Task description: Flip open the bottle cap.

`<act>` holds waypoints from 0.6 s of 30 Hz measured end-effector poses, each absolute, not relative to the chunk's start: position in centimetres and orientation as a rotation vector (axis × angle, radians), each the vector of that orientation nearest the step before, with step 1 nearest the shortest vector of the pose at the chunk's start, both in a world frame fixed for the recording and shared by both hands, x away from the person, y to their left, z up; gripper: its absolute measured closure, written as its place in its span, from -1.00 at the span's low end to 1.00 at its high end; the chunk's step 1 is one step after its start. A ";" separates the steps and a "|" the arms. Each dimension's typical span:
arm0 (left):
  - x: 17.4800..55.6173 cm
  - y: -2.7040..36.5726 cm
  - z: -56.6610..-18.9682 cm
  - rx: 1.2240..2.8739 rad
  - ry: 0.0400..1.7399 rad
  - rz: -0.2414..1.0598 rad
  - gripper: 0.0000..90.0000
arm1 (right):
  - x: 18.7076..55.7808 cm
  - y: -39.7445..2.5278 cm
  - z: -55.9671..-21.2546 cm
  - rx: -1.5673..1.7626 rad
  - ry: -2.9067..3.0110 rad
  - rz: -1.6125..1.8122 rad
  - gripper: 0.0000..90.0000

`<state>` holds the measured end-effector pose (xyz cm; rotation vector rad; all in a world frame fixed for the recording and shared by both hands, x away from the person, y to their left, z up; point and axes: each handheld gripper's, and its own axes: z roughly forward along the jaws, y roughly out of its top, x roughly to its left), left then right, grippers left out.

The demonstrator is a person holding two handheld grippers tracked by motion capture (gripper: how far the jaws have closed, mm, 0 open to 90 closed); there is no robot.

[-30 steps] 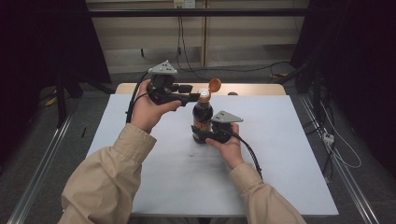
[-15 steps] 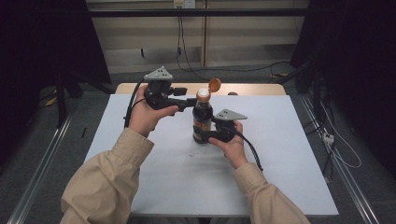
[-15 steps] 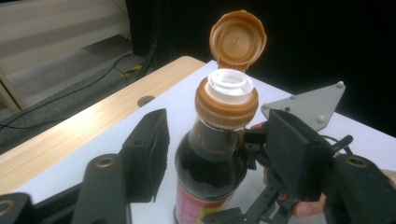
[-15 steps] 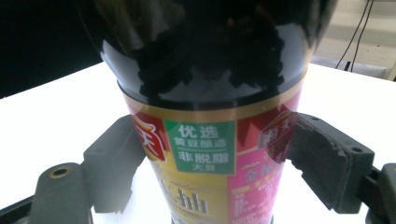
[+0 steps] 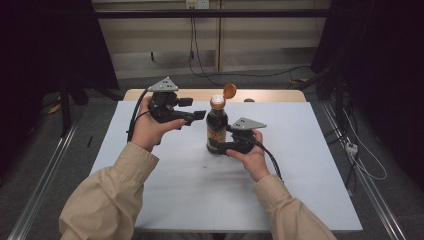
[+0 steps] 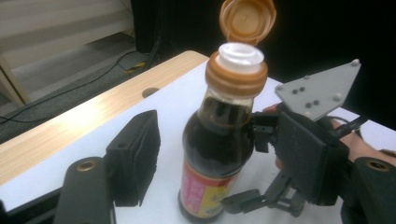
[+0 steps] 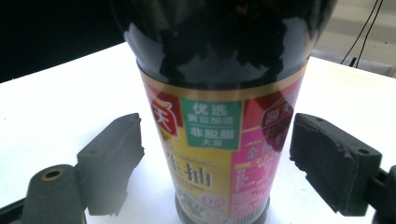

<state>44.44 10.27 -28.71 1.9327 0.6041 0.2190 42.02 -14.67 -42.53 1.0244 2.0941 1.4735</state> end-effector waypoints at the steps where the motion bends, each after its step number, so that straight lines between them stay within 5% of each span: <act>1: 44.4 10.4 -28.9 1.926 0.611 0.206 -0.35 | 42.0 -14.7 -42.5 1.025 2.098 1.471 -0.63; 18: 44.4 12.5 -31.6 1.892 0.645 0.171 -0.68 | 41.2 -15.8 -41.9 1.020 2.123 1.458 -0.76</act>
